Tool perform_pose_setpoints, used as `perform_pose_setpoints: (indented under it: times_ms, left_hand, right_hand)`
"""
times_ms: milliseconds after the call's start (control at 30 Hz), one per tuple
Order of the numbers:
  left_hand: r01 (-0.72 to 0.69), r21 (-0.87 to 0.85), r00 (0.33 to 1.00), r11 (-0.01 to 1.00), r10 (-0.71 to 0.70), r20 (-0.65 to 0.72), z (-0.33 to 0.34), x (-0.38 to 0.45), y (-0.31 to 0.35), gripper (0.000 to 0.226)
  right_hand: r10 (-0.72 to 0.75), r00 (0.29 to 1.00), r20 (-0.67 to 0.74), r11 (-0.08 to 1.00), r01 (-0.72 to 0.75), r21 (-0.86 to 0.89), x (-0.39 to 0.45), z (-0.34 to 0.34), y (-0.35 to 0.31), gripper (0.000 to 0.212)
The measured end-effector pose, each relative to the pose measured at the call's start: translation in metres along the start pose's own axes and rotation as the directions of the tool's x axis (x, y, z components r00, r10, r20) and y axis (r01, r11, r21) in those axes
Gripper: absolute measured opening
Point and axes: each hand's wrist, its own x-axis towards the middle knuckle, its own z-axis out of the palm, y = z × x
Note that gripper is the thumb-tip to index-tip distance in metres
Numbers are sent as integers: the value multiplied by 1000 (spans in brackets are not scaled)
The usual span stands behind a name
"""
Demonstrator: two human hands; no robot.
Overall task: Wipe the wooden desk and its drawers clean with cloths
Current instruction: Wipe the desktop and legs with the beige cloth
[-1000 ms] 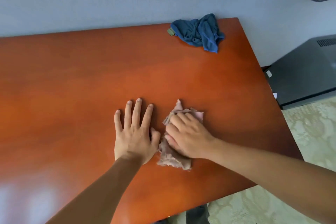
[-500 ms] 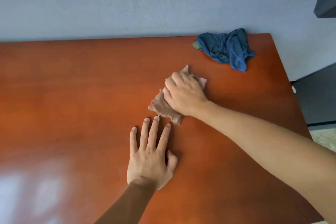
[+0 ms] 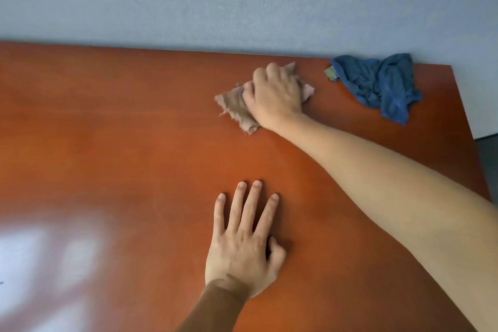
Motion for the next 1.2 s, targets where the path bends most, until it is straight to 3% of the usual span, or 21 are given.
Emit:
perform_pose_setpoints:
  times_ms: [67, 133, 233, 333, 400, 433, 467, 500, 533, 567, 633, 667, 700, 767, 833, 867, 933, 967, 1033, 1100, 1200]
  left_hand:
    - [-1, -11, 1000, 1000, 1, -2, -1, 1, 0, 78]
    - [0, -21, 1000, 1000, 0, -6, 0, 2, 0, 79]
    - [5, -26, 1000, 1000, -5, 11, -2, 2, 0, 80]
    - [13, -22, 1000, 1000, -12, 23, -2, 1, 1, 79]
    - [19, -18, 999, 1000, -18, 36, -2, 1, 1, 75]
    - [24, -15, 999, 1000, -23, 36, -3, 1, 0, 75]
    - [25, -13, 999, 1000, -24, 37, -3, 1, 0, 77]
    - [21, -14, 999, 1000, -21, 34, -3, 1, 1, 79]
    - [17, -16, 1000, 1000, -17, 24, -3, 0, 1, 80]
    - [15, -18, 1000, 1000, -15, 14, -2, 0, 1, 80]
    - [15, -16, 1000, 1000, -15, 14, -3, 1, 0, 79]
    - [16, -12, 1000, 1000, -16, 12, -2, 1, 0, 79]
    - [15, -7, 1000, 1000, -15, 9, -1, 1, 0, 78]
    - [13, -6, 1000, 1000, -13, 11, -1, 0, 1, 78]
    - [11, -12, 1000, 1000, -11, 9, -2, 0, 1, 77]
    - [11, -12, 1000, 1000, -11, 8, -1, 0, 0, 77]
    - [15, 0, 1000, 1000, -15, -3, 1, 0, 0, 76]
    - [14, 8, 1000, 1000, -14, -8, 1, -1, 0, 76]
    - [3, 9, 1000, 1000, -3, -22, 1, -2, 0, 75]
    - [-8, -4, 999, 1000, 7, -43, 2, -1, -1, 75]
    - [-17, -23, 998, 1000, 15, -60, 1, -2, -1, 73]
  right_hand:
    - [371, 928, 22, 928, -370, -36, 37, 0, 35, 47]
    - [443, 896, 16, 895, -441, -72, 53, 4, 40, 48]
    - [285, 958, 21, 956, -283, -80, 34, 0, -13, 45]
    - [-39, 970, 240, 975, 89, -202, 9, 49, -65, 40]
    - [-279, 842, 462, 950, 313, 2, -16, 96, -81, 51]
    - [-315, 797, 515, 944, 318, 85, -24, 91, -83, 54]
    - [-317, 809, 495, 941, 333, 59, -28, 67, -84, 54]
    - [-296, 881, 368, 948, 317, 4, -24, 28, -77, 52]
    - [-191, 951, 243, 975, 213, -69, -13, 9, -67, 52]
    - [18, 997, 69, 991, -8, -135, 2, -3, -46, 51]
    - [344, 939, 2, 935, -342, -98, 46, 2, -8, 49]
    - [463, 885, 48, 886, -462, -45, 60, 2, -3, 47]
    - [468, 881, 78, 884, -467, -23, 62, 4, -8, 45]
    - [381, 918, 113, 922, -386, 25, 46, 2, -38, 44]
    - [86, 995, 54, 991, -91, 94, 5, -2, -60, 43]
    - [-88, 995, 55, 992, 82, 99, -22, -1, -66, 40]
    - [-243, 969, 49, 965, 237, 109, -54, 2, -50, 37]
    - [-205, 978, 32, 976, 202, 79, -54, 1, -32, 38]
    - [41, 998, 56, 999, -40, -11, -43, -1, 6, 43]
    - [284, 953, 109, 958, -279, -64, -45, -7, 35, 45]
    - [409, 908, 91, 912, -403, -77, -84, -8, 25, 41]
